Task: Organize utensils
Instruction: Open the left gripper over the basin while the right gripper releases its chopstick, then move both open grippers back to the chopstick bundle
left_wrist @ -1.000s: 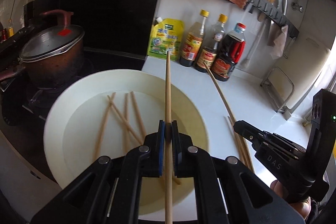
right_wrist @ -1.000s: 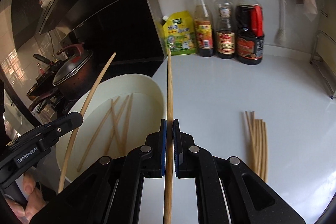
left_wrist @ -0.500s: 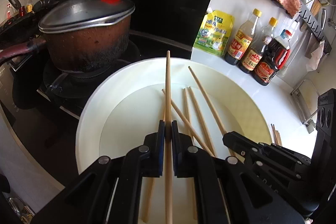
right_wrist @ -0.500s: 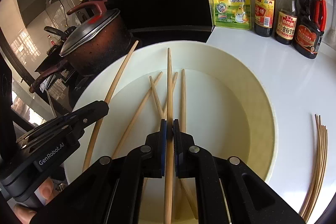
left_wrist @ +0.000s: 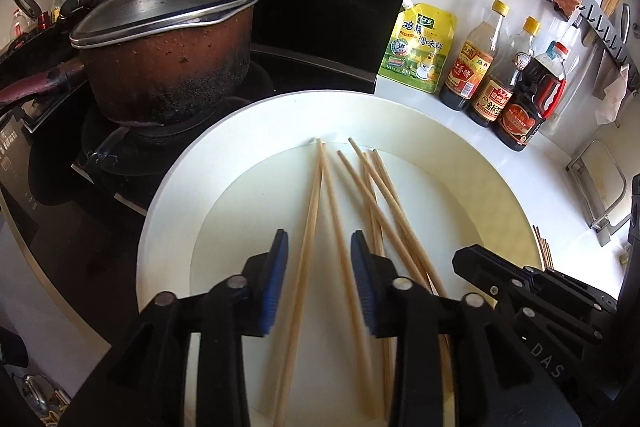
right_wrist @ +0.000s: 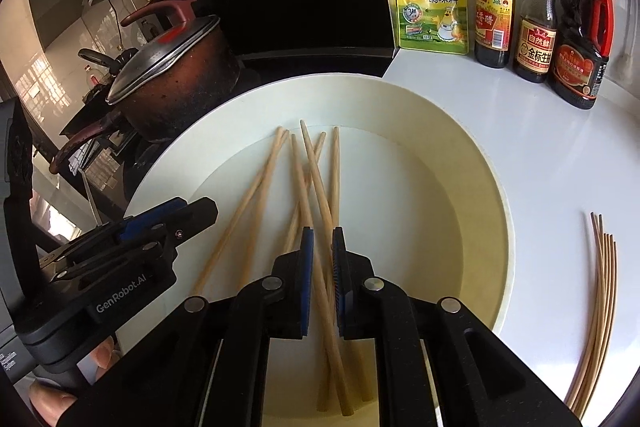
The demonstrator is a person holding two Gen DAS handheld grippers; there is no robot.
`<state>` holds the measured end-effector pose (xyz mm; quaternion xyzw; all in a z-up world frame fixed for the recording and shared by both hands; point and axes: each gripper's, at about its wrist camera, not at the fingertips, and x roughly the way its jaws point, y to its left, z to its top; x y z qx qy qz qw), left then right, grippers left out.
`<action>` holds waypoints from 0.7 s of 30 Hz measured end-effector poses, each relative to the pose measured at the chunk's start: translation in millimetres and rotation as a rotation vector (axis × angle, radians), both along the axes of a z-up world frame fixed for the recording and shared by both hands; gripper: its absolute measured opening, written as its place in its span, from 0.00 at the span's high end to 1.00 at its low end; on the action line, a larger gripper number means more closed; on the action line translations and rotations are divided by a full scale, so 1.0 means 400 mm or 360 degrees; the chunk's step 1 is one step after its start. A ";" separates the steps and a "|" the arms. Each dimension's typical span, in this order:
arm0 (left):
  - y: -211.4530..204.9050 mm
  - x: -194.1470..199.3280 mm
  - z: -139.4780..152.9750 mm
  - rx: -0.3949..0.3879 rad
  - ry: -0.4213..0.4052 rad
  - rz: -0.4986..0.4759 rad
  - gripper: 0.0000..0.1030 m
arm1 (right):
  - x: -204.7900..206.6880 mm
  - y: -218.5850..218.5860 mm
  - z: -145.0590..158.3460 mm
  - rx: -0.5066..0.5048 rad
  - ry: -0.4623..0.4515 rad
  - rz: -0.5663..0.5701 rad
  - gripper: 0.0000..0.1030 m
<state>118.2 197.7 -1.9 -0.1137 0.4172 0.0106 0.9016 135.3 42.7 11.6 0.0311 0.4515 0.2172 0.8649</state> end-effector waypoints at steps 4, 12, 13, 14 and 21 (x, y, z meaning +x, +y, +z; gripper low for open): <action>0.001 -0.022 0.006 0.0006 -0.0017 0.0031 0.57 | -0.018 -0.014 0.009 0.0001 -0.0025 -0.0002 0.91; -0.028 -0.079 0.021 0.0023 -0.0042 0.0051 0.50 | -0.068 -0.071 0.026 0.0058 -0.0055 -0.0023 0.88; -0.036 -0.086 0.023 0.0029 -0.0044 0.0051 0.50 | -0.078 -0.080 0.029 0.0066 -0.0065 -0.0026 0.86; -0.041 -0.094 0.025 0.0031 -0.0044 0.0048 0.50 | -0.086 -0.088 0.033 0.0074 -0.0075 -0.0029 0.85; -0.094 -0.127 0.039 0.0034 -0.0037 0.0031 0.50 | -0.134 -0.135 0.061 0.0079 -0.0140 -0.0046 0.84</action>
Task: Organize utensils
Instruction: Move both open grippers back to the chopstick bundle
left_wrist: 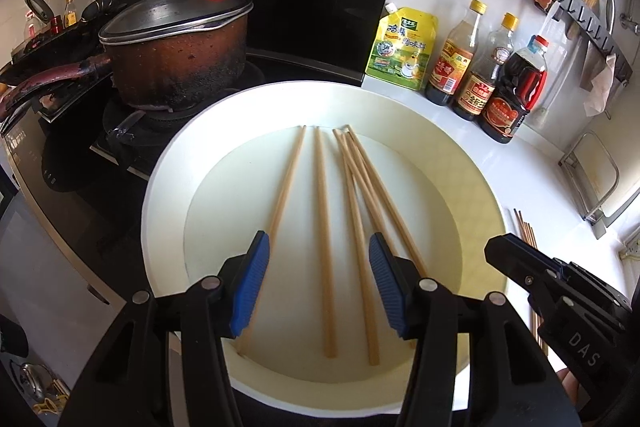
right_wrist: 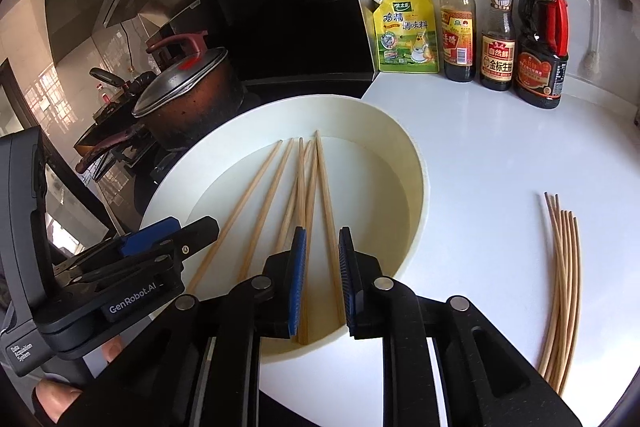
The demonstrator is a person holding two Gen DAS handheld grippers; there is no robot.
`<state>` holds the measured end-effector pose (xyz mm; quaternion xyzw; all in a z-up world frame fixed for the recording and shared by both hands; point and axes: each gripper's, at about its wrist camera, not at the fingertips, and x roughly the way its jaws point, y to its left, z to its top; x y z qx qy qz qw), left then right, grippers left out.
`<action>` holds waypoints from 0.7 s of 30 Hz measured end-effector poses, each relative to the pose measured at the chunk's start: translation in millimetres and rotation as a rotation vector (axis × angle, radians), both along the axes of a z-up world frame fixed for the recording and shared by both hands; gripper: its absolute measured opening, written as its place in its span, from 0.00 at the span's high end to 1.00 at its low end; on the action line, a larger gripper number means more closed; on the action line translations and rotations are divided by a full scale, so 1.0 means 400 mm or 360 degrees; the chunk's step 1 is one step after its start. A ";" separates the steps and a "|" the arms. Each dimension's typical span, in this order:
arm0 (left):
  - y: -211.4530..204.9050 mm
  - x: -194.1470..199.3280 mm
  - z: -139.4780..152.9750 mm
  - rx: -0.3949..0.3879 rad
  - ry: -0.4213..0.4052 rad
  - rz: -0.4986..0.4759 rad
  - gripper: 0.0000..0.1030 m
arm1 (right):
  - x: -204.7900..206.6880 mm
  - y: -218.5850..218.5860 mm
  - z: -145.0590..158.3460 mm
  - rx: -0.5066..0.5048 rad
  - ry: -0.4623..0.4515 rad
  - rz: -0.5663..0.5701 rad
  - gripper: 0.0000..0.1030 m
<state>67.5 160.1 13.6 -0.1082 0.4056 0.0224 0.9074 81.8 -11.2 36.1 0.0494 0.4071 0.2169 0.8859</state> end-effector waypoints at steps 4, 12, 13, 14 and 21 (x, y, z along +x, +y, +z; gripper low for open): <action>-0.036 -0.018 0.009 0.0011 -0.0007 -0.0032 0.50 | -0.024 -0.034 0.017 0.0011 -0.0030 -0.0030 0.81; -0.111 -0.052 0.020 0.0030 -0.0018 -0.0109 0.47 | -0.066 -0.102 0.027 0.0018 -0.0067 -0.0100 0.76; -0.122 -0.055 0.020 0.0027 -0.0016 -0.0118 0.46 | -0.071 -0.115 0.026 0.0017 -0.0067 -0.0111 0.76; -0.132 -0.058 0.020 0.0024 -0.0012 -0.0130 0.46 | -0.076 -0.126 0.025 0.0016 -0.0069 -0.0121 0.75; -0.229 -0.071 0.016 0.0020 -0.0003 -0.0236 0.46 | -0.104 -0.229 0.015 0.0012 -0.0073 -0.0239 0.74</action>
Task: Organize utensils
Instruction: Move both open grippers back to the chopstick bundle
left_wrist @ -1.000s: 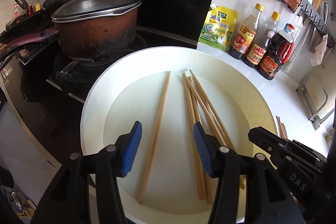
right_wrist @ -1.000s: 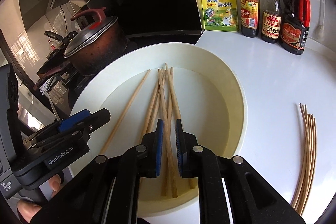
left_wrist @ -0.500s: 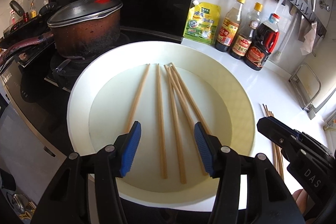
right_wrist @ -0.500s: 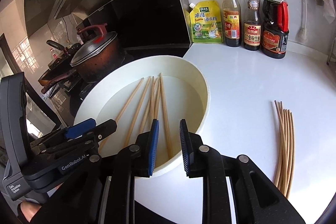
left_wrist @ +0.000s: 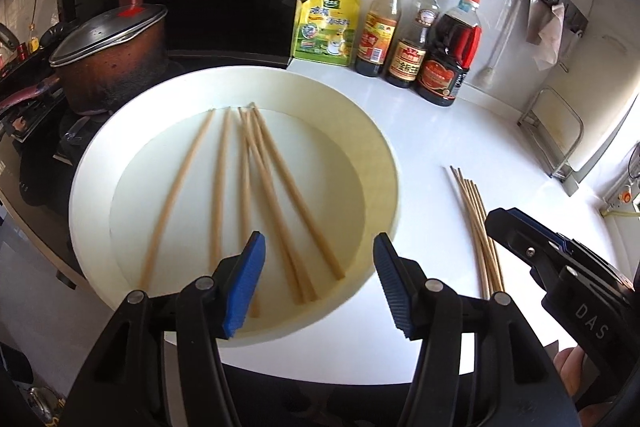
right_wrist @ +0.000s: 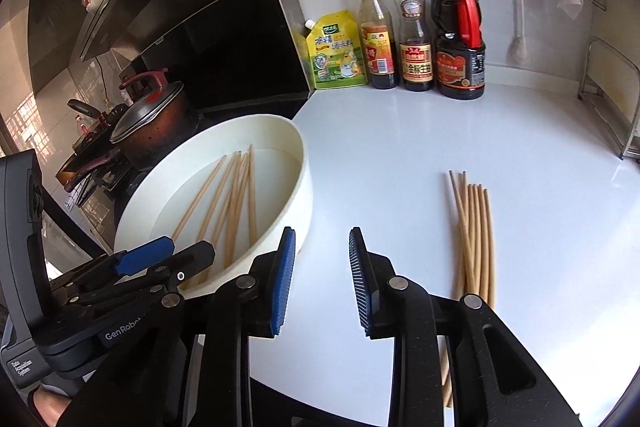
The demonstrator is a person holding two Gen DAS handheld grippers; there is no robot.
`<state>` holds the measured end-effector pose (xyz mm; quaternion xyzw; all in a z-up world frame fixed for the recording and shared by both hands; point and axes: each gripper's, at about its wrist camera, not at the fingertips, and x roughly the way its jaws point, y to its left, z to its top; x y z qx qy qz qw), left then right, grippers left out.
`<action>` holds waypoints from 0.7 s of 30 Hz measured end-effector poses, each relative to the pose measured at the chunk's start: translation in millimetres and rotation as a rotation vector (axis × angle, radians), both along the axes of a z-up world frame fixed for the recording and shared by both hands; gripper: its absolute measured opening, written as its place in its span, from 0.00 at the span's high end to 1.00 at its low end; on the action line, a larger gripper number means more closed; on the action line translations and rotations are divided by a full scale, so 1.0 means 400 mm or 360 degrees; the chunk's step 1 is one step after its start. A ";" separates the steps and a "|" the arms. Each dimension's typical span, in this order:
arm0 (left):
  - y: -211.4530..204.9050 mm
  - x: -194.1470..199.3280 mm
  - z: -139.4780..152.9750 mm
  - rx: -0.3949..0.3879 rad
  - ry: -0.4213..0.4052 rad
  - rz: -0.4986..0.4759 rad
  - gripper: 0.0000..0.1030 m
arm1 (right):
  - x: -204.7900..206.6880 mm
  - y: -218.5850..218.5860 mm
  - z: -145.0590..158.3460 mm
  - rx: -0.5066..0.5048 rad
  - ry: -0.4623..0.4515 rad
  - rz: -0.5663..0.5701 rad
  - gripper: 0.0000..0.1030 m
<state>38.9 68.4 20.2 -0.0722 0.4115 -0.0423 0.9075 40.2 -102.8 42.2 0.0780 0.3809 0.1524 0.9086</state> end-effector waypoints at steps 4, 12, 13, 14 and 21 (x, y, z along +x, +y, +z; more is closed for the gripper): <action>-0.058 -0.010 -0.003 0.0003 -0.0022 -0.0063 0.44 | -0.021 -0.067 -0.010 -0.0039 0.0006 -0.0068 0.71; -0.163 -0.020 -0.021 0.0011 -0.0041 -0.0172 0.35 | -0.050 -0.200 -0.053 -0.0193 0.0058 -0.0190 0.66; -0.172 -0.021 -0.020 -0.0003 -0.0033 -0.0193 0.35 | -0.051 -0.214 -0.060 -0.0205 0.0066 -0.0209 0.66; -0.181 -0.021 -0.019 0.0003 -0.0036 -0.0201 0.35 | -0.053 -0.228 -0.067 -0.0209 0.0074 -0.0227 0.66; -0.245 -0.025 -0.004 0.0013 -0.0065 -0.0282 0.34 | -0.046 -0.276 -0.104 -0.0196 0.0120 -0.0261 0.66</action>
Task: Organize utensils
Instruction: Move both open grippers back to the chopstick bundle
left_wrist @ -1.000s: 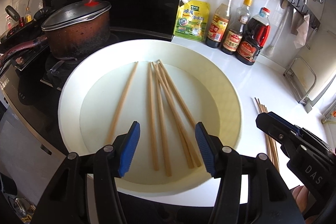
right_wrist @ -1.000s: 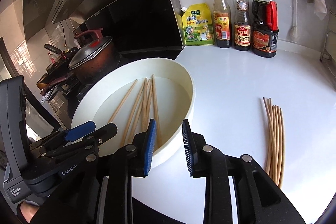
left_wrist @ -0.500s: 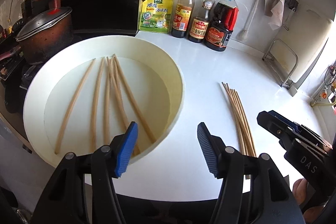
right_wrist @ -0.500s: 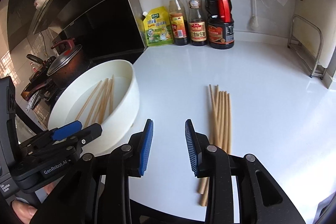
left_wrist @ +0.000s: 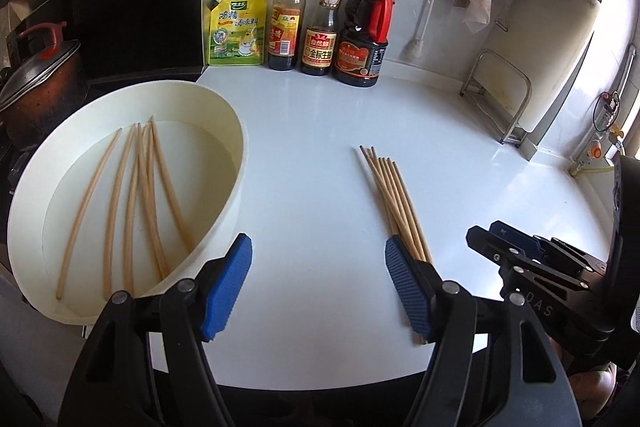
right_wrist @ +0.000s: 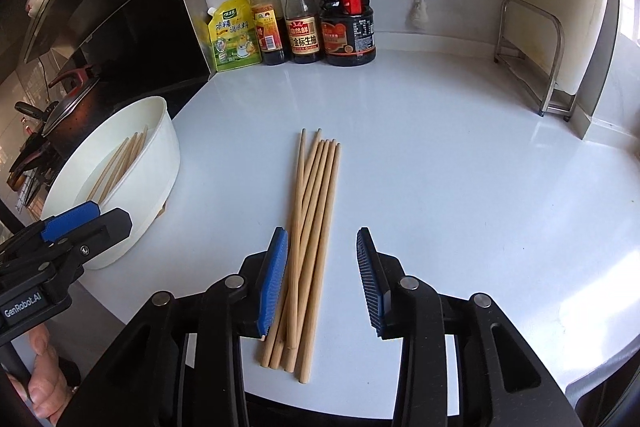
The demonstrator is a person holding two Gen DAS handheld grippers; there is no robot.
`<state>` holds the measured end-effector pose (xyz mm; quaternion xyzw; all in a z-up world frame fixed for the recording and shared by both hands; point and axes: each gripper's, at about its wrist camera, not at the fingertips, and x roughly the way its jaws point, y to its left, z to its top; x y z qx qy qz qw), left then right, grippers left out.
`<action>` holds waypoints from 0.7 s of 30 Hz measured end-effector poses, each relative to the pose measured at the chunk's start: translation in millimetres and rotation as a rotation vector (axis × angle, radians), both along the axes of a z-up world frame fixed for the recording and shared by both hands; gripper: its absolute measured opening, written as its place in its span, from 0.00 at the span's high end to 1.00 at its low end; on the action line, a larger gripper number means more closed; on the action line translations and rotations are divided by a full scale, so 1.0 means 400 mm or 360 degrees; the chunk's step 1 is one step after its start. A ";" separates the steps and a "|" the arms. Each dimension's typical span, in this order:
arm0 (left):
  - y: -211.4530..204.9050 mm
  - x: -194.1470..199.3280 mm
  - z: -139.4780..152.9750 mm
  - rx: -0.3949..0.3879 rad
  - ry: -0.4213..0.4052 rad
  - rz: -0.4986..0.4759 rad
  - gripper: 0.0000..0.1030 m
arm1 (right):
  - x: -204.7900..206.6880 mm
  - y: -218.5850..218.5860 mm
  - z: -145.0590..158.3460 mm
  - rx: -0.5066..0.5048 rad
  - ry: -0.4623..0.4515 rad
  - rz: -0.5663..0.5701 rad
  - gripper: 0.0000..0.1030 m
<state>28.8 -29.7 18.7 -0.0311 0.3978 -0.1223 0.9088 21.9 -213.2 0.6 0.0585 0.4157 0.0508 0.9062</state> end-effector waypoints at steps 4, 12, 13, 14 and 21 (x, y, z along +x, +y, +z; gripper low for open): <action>-0.044 0.002 -0.002 0.0005 0.0000 -0.0057 0.33 | 0.011 -0.005 -0.020 0.0001 0.0031 0.0012 0.65; -0.090 0.014 -0.053 0.0054 0.0047 -0.0067 0.29 | 0.050 -0.022 -0.069 -0.0034 0.0109 0.0015 0.64; -0.091 0.014 -0.061 0.0054 0.0058 -0.0065 0.29 | 0.054 -0.024 -0.075 -0.0036 0.0114 0.0016 0.64; -0.092 0.014 -0.067 0.0049 0.0068 -0.0062 0.28 | 0.058 -0.025 -0.080 -0.0035 0.0120 0.0017 0.64; -0.094 0.012 -0.102 0.0032 0.0104 -0.0043 0.24 | 0.076 -0.019 -0.108 -0.0052 0.0162 0.0048 0.64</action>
